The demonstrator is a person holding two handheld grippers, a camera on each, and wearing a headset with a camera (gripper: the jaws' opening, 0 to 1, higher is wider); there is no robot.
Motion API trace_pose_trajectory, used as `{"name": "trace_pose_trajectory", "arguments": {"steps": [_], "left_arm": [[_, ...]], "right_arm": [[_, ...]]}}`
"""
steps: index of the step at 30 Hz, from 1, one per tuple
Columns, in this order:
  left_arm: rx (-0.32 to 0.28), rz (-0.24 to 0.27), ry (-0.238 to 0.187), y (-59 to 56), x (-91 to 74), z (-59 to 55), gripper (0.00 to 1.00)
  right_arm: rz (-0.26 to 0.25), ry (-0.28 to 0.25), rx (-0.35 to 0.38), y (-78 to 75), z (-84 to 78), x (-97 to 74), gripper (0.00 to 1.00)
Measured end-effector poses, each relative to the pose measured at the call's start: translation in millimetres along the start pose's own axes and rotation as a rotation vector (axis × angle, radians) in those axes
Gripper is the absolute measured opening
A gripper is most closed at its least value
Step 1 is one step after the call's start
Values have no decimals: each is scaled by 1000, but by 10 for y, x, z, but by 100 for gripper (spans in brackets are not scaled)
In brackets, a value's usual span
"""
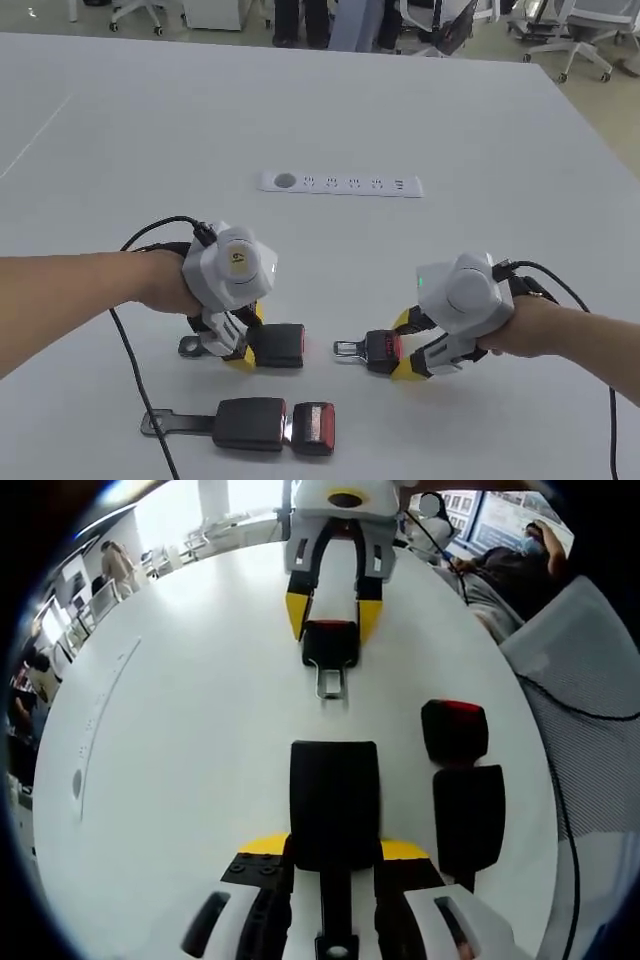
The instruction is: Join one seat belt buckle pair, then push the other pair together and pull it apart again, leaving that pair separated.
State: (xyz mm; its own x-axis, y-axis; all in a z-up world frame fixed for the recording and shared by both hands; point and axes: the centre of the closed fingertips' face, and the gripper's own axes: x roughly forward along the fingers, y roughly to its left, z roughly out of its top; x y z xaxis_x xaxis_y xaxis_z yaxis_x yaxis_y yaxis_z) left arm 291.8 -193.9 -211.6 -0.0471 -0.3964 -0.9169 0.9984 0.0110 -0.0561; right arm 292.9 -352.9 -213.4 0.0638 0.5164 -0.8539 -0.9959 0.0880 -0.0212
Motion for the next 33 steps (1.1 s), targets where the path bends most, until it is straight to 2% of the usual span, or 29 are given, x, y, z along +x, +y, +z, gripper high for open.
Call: {"name": "trace_pose_trajectory", "arguments": {"steps": [8, 22, 33], "left_arm": [[33, -6, 29, 10, -5, -14, 31], [9, 6, 43, -9, 1, -1, 31], [-16, 13, 42, -15, 1, 6, 31]], "right_arm": [[-1, 8, -8, -4, 0, 4, 31], [-5, 14, -14, 5, 8, 2, 30], [-5, 13, -24, 26, 80, 17, 30]]}}
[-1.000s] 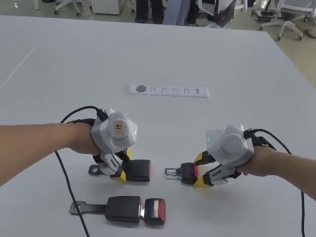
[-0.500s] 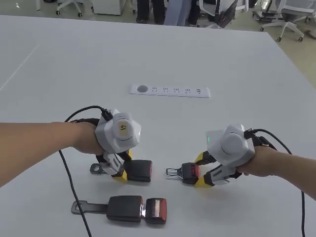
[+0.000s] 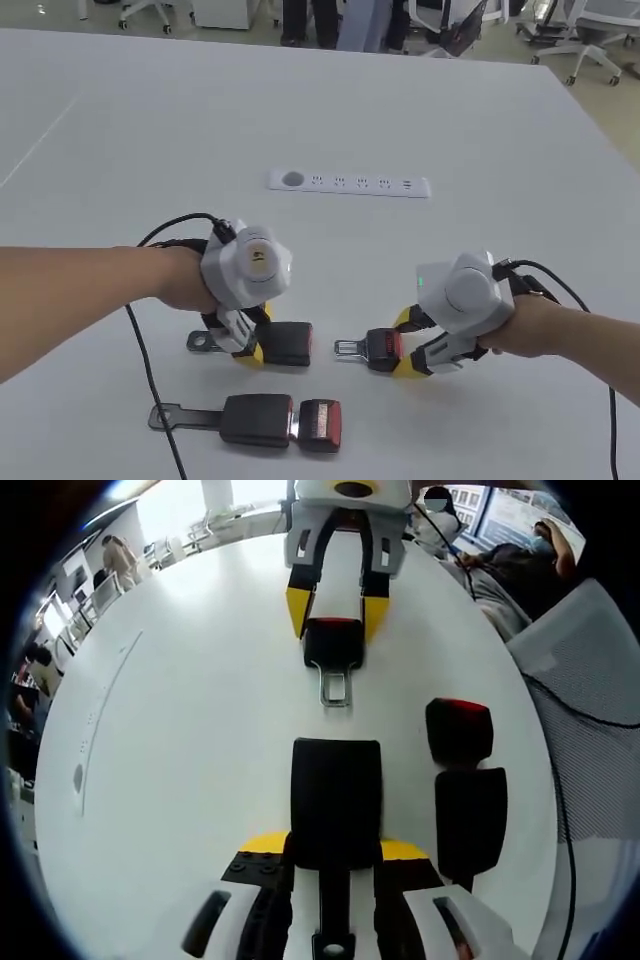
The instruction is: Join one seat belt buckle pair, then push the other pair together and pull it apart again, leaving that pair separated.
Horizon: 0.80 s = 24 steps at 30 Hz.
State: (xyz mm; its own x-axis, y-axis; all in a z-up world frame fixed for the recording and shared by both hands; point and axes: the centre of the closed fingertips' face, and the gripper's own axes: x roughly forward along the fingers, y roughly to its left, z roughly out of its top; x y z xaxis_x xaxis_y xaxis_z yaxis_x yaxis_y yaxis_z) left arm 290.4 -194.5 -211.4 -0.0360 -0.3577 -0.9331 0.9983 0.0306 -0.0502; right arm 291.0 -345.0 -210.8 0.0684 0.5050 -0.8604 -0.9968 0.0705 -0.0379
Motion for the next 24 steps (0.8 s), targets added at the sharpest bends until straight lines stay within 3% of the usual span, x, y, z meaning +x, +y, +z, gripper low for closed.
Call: {"name": "trace_pose_trajectory", "arguments": {"steps": [24], "left_arm": [[-11, 5, 19, 7, 11, -4, 31]], "right_arm": [[11, -21, -14, 18, 245, 126, 30]]}}
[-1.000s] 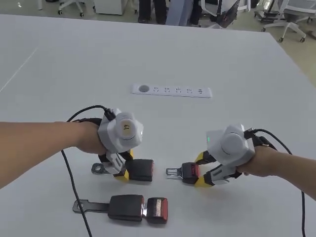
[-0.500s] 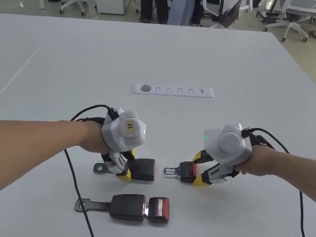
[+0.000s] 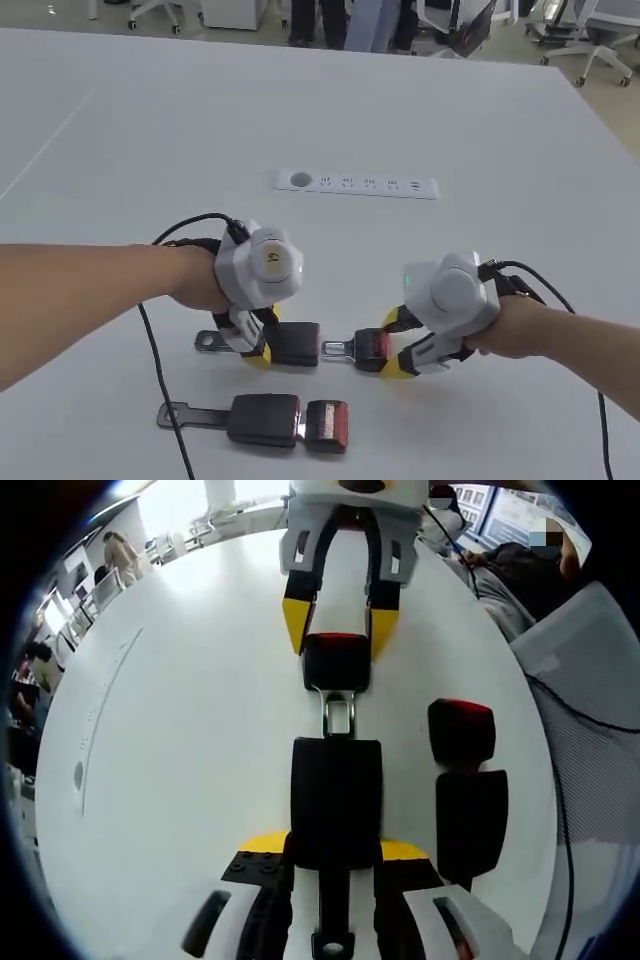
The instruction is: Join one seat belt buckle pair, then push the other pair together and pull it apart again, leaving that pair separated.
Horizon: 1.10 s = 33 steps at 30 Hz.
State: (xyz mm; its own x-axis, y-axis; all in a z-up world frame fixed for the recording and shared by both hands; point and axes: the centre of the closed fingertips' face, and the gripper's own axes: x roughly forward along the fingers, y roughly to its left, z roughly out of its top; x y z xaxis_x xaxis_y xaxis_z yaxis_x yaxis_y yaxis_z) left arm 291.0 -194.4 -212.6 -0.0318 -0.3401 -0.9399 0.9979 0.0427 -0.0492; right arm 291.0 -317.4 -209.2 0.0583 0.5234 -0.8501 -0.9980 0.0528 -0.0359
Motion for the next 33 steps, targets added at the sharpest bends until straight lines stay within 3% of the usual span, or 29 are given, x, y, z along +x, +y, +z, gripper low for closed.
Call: {"name": "trace_pose_trajectory", "arguments": {"steps": [20, 33], "left_arm": [[-1, 7, -3, 28, 10, -12, 31], [-3, 7, -8, 10, 3, -1, 31]], "right_arm": [[-8, -22, 9, -7, 164, 106, 30], [-15, -8, 24, 5, 164, 111, 30]]}}
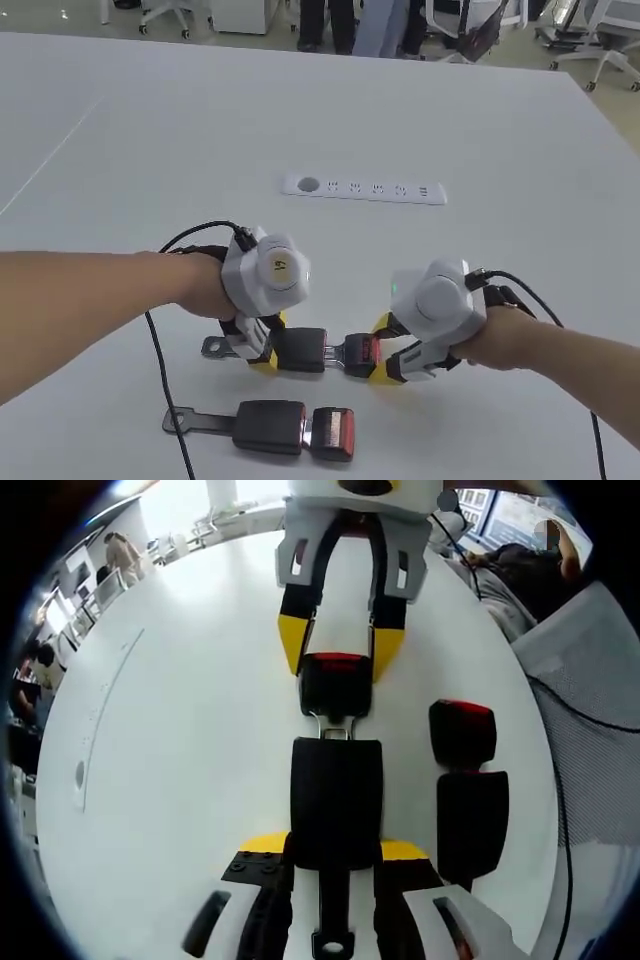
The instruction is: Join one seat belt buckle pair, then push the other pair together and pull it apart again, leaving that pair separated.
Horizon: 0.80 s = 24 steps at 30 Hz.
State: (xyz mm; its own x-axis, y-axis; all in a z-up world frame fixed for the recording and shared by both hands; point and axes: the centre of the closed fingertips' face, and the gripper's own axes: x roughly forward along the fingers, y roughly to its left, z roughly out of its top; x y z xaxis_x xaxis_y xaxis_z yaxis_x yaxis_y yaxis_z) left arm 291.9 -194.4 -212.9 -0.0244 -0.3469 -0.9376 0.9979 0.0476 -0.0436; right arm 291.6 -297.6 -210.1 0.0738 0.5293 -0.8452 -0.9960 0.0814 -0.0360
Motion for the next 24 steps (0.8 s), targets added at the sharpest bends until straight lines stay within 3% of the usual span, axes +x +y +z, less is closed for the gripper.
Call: {"name": "trace_pose_trajectory", "arguments": {"steps": [24], "left_arm": [[16, 9, -20, 19, 11, -3, 30]], "right_arm": [[-10, -3, 44, 33, 95, 61, 28]]}}
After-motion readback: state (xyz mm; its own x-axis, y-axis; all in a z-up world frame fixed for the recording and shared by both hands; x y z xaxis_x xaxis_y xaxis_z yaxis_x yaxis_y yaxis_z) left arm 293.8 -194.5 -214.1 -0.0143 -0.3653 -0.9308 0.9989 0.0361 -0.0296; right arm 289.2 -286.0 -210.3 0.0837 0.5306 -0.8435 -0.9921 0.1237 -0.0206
